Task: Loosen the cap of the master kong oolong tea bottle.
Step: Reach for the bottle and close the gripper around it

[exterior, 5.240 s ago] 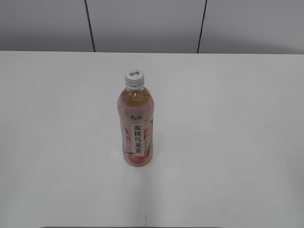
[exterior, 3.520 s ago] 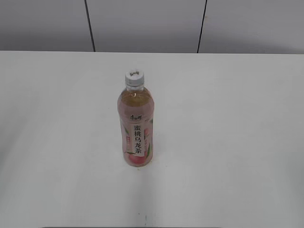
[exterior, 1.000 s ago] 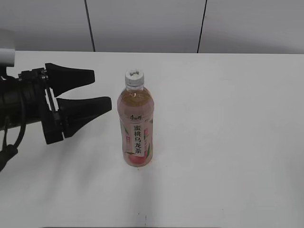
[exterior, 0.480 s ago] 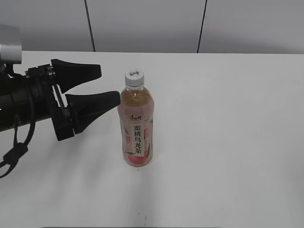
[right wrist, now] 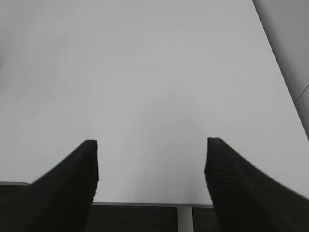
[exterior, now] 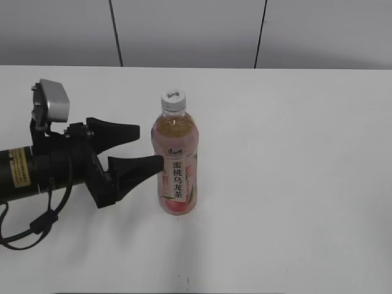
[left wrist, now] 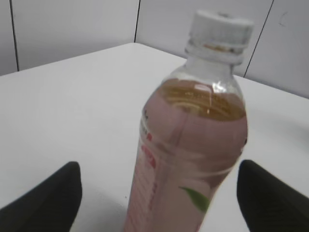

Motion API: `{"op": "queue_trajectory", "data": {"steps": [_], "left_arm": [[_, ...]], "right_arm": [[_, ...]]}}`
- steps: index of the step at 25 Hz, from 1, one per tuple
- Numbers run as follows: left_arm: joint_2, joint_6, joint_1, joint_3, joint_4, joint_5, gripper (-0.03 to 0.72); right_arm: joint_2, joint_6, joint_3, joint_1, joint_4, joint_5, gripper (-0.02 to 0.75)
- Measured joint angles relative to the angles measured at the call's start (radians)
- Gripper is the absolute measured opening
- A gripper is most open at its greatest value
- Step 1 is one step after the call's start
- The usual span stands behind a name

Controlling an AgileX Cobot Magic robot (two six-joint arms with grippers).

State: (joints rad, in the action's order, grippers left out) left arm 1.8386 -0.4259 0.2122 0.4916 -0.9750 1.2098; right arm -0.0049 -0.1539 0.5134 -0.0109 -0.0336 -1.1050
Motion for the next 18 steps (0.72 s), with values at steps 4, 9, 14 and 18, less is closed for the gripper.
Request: {"op": "queue_trajectory", "data": {"steps": [4,9,14,18], "left_arm": [[0.037,0.041,0.051,0.000,0.021,-0.002,0.585],[0.039,0.075,0.119,0.000,0.120,-0.002,0.585],[0.040,0.080,0.148,0.020,0.181,-0.002,0.585],[0.040,0.082,0.155,0.051,0.182,0.000,0.585]], "right_arm": [[0.000,0.000,0.000,0.000,0.000,0.000,0.525],[0.000,0.000,0.000,0.000,0.000,0.000,0.525],[0.000,0.000,0.000,0.000,0.000,0.000,0.525],[0.000,0.000,0.000,0.000,0.000,0.000,0.525]]}}
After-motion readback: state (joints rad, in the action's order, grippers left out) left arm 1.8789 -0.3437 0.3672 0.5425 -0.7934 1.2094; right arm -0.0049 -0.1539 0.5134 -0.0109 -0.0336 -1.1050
